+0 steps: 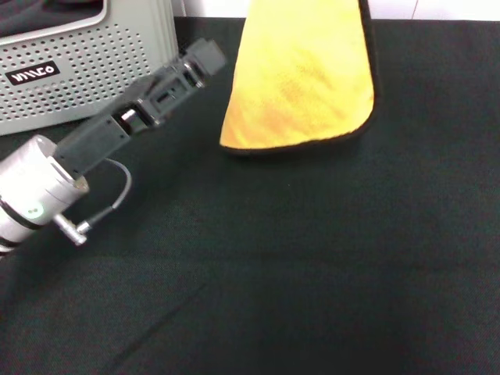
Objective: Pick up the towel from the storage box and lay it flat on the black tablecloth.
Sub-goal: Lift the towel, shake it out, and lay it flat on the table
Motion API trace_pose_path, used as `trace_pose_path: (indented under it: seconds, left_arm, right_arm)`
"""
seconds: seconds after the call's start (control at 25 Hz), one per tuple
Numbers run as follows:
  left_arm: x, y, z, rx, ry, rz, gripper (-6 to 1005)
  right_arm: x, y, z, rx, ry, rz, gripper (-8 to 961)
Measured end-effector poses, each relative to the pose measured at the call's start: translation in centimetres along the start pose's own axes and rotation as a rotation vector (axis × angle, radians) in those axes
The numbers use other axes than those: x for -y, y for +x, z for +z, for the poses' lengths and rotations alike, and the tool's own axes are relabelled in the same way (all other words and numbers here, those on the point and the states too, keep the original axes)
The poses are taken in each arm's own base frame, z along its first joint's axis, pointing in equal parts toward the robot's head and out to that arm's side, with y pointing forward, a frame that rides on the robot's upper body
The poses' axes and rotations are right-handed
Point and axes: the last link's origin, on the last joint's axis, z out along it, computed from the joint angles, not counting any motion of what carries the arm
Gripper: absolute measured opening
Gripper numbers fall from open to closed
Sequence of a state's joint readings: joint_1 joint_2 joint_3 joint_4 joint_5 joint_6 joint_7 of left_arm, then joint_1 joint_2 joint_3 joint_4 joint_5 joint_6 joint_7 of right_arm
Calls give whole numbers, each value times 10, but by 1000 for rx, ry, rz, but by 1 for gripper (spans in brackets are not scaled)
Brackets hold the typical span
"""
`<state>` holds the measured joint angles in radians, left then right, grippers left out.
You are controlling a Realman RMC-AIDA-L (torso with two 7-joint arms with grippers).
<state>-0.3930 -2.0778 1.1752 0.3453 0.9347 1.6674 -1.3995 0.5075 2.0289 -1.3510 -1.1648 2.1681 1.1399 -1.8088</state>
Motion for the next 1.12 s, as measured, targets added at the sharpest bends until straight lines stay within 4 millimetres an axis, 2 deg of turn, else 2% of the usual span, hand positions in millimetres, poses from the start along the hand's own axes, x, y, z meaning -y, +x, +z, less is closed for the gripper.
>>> trace_pose_path:
  seconds: [0.28, 0.52, 1.12]
  left_arm:
    - [-4, -14, 4, 61, -23, 82, 592]
    - [-3, -24, 0, 69, -1, 227, 592]
    - [7, -28, 0, 21, 86, 546, 592]
  right_arm:
    - [11, -7, 9, 63, 59, 5, 2]
    - [18, -13, 15, 112, 107, 18, 2]
    - [32, 3, 59, 227, 204, 151, 3]
